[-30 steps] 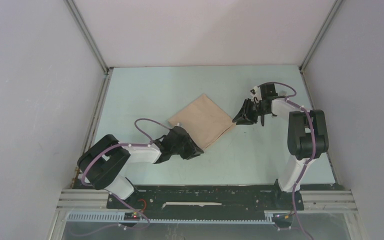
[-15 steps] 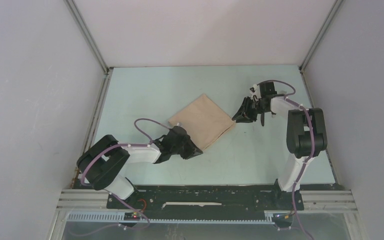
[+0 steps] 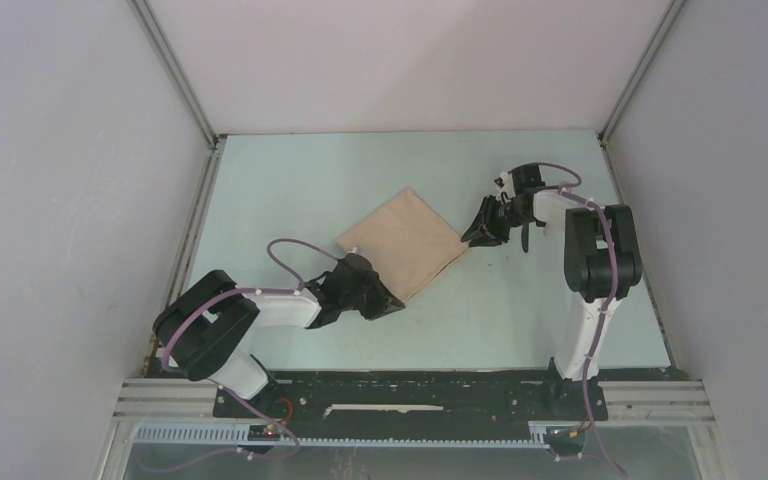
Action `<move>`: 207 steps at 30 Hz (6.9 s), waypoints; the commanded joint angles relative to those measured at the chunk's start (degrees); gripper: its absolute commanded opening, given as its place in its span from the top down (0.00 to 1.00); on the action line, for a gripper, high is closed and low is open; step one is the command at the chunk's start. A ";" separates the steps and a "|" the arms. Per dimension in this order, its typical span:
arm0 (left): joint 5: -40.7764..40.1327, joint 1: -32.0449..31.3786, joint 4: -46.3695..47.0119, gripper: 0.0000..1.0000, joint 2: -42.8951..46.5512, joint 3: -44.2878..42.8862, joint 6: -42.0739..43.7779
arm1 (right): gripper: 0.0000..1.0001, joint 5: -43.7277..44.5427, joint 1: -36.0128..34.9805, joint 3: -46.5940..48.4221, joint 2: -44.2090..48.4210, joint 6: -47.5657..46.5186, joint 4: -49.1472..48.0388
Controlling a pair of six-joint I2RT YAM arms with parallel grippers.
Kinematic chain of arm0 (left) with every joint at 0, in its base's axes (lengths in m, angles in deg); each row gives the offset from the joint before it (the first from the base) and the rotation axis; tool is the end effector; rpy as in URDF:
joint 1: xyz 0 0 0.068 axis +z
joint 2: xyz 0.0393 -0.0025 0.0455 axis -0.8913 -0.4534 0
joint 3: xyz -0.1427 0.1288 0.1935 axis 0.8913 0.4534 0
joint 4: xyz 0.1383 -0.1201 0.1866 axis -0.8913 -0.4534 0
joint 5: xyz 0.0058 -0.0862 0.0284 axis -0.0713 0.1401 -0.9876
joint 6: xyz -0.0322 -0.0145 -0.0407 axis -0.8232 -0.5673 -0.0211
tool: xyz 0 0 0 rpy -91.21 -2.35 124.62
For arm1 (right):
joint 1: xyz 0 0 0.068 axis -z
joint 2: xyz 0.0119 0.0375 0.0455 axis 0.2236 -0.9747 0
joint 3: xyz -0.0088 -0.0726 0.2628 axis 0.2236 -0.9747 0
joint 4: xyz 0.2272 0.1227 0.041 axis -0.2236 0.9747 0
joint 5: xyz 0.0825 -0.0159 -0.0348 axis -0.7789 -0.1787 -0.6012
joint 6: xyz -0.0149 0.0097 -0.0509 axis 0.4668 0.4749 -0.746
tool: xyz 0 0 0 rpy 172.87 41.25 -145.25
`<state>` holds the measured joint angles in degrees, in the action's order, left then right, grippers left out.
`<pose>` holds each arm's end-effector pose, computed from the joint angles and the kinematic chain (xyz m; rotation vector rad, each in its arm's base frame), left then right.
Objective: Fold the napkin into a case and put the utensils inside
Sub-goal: Pick up the top corner of the square-folded napkin from the center of the board.
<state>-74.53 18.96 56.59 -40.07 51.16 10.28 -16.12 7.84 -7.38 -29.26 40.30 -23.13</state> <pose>0.1901 -0.1908 0.1280 -0.5860 2.5686 -1.0545 0.3883 0.0561 0.1453 0.2339 2.7221 1.0248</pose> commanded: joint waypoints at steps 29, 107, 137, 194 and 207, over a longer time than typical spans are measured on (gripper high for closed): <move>0.94 0.38 2.83 0.91 -0.45 0.75 -0.51 | 0.54 2.34 -1.03 -0.05 0.99 -1.59 1.34; 1.79 0.37 6.57 0.93 -3.19 2.01 -2.00 | 0.32 -9.39 2.15 -15.15 10.97 9.22 -15.40; 2.16 0.38 6.76 0.93 -3.85 1.76 -1.96 | 0.39 -13.11 -2.55 -25.25 8.25 23.86 -35.20; 2.34 0.35 7.75 0.94 -4.61 2.20 -2.40 | 0.66 -11.30 4.64 -21.22 3.81 25.91 -40.49; 2.34 0.37 7.83 0.95 -4.60 2.35 -2.38 | 0.67 -10.69 6.61 -19.84 2.69 24.14 -38.84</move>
<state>-72.03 18.96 63.98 -44.03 52.91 8.30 -27.48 13.11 -29.70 -26.75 66.44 -62.78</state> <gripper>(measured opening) 0.057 0.327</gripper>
